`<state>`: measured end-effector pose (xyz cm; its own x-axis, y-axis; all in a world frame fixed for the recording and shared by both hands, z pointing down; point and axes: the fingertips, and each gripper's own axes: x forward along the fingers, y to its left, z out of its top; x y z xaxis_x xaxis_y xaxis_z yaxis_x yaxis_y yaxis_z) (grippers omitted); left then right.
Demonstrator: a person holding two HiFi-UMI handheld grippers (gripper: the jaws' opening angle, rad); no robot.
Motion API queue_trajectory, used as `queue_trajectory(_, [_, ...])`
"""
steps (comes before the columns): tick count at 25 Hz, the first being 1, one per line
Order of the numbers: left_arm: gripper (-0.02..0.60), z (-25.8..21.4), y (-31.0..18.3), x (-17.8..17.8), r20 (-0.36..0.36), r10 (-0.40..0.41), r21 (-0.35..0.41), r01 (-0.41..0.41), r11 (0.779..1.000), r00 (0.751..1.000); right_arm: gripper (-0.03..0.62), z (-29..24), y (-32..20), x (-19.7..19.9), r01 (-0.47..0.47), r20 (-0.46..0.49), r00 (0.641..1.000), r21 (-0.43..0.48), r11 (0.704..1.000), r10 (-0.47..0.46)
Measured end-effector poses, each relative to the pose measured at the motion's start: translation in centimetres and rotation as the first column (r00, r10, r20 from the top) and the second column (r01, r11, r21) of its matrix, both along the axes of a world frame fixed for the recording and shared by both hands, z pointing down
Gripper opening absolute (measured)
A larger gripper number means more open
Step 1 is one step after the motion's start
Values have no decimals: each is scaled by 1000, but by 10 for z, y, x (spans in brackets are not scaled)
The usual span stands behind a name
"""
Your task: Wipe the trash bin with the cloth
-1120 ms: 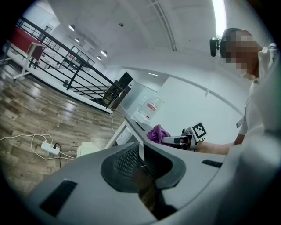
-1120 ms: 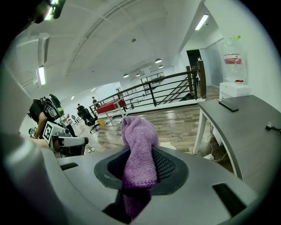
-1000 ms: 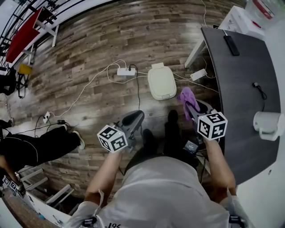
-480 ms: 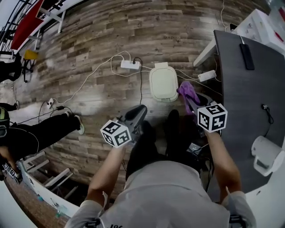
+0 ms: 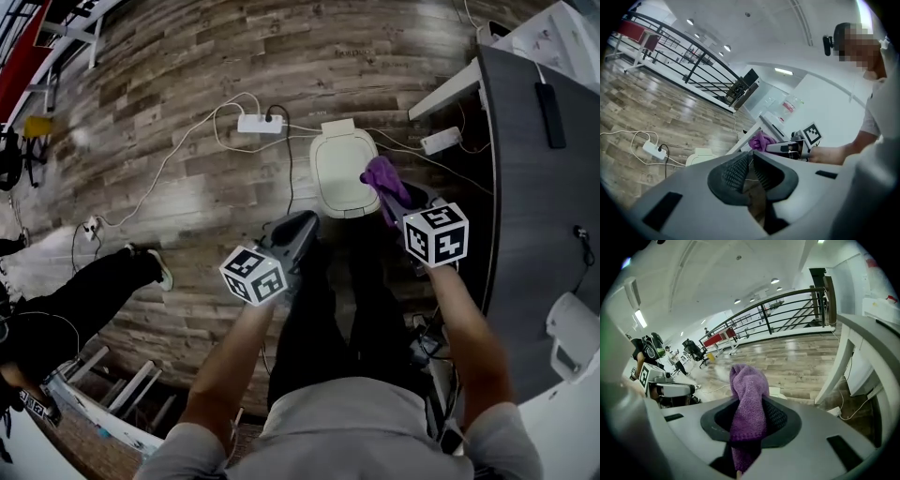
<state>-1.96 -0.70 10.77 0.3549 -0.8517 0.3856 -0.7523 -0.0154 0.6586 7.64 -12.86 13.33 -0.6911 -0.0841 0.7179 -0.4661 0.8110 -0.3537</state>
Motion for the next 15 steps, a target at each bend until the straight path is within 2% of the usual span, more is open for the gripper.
queue_trajectory(5, [34, 62, -19, -25, -7, 25, -15, -25, 1000, 1000, 107, 68, -6, -32, 9, -41, 999, -3, 1000, -9])
queue_trajectory(10, [32, 112, -28, -40, 1, 62, -22, -62, 998, 998, 107, 128, -18, -64, 67, -91, 994, 42, 997, -63])
queue_trajectory(15, [33, 149, -36, -52, -9, 57, -19, -57, 998, 998, 107, 175, -32, -105, 122, -119, 987, 76, 990, -112])
